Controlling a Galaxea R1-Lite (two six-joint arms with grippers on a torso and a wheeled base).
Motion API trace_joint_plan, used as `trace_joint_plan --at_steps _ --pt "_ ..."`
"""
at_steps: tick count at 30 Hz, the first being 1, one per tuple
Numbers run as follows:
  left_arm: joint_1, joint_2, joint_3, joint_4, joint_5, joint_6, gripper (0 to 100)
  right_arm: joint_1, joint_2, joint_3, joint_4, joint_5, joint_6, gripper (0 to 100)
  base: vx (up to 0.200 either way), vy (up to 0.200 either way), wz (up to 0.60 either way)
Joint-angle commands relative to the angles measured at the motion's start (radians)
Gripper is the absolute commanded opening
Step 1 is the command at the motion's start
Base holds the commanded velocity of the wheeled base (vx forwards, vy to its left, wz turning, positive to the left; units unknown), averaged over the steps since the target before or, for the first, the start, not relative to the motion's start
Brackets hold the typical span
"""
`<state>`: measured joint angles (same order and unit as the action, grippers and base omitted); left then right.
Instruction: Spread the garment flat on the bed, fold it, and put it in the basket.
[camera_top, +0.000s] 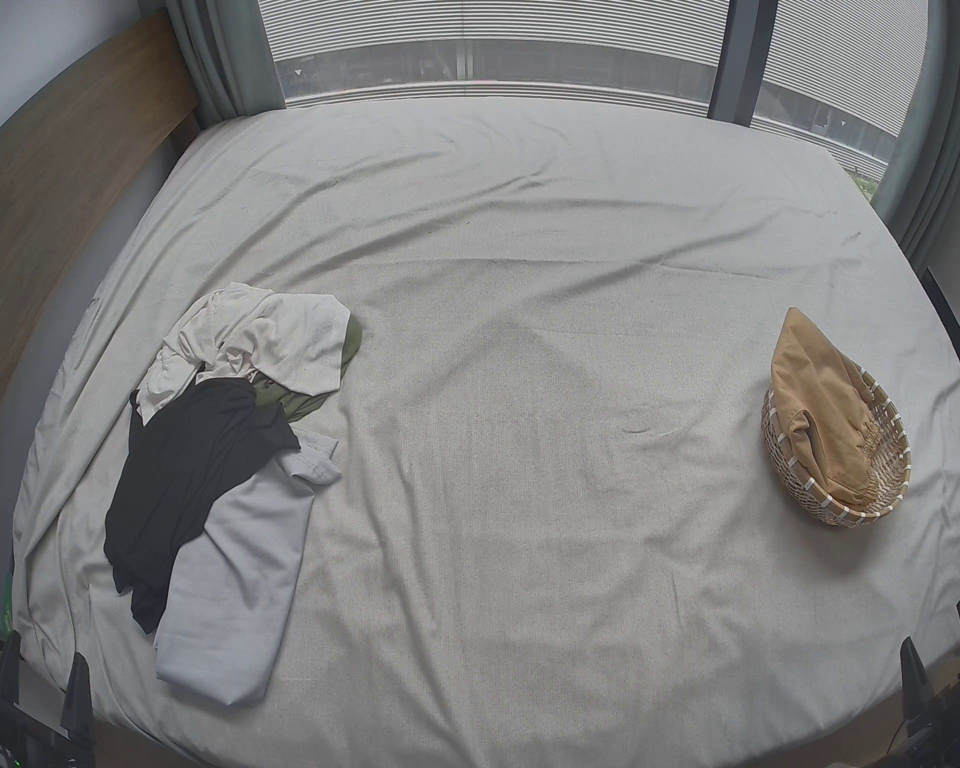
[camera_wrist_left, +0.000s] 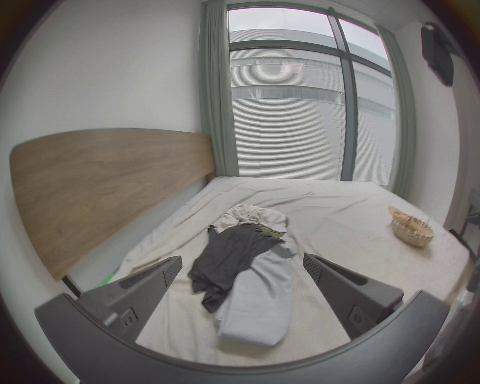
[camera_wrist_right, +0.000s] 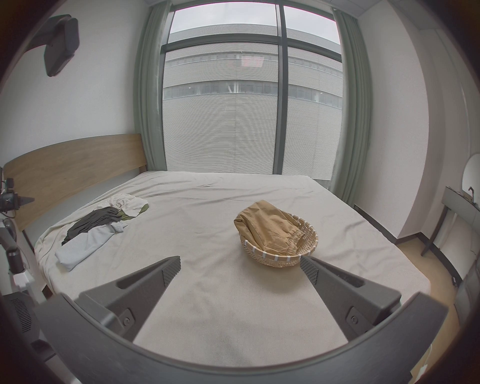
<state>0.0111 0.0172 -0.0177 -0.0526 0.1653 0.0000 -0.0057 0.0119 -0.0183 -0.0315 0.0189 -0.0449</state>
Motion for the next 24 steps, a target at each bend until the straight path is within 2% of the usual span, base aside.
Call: trace_joint_plan --at_steps 1,8,10,12,24 --pt "0.000 0.000 0.012 0.011 -0.053 0.014 100 0.000 -0.001 0.018 0.022 -0.004 0.042 100 0.000 0.000 0.00" --pt "-0.006 -0.016 0.018 0.020 -0.101 -0.044 100 0.001 -0.003 0.018 0.031 -0.013 0.040 100 0.000 0.000 0.00" --pt "-0.008 -0.014 0.018 0.053 -0.182 -0.002 100 0.003 -0.003 0.018 0.033 -0.014 0.042 100 0.000 0.000 0.00" --pt "-0.006 -0.014 0.016 0.057 -0.194 0.008 100 0.003 -0.003 0.018 0.033 -0.014 0.043 100 0.000 0.000 0.00" --pt "-0.005 -0.017 0.018 0.051 -0.187 0.002 100 0.001 -0.004 0.018 0.033 0.013 0.034 100 0.000 0.000 0.00"
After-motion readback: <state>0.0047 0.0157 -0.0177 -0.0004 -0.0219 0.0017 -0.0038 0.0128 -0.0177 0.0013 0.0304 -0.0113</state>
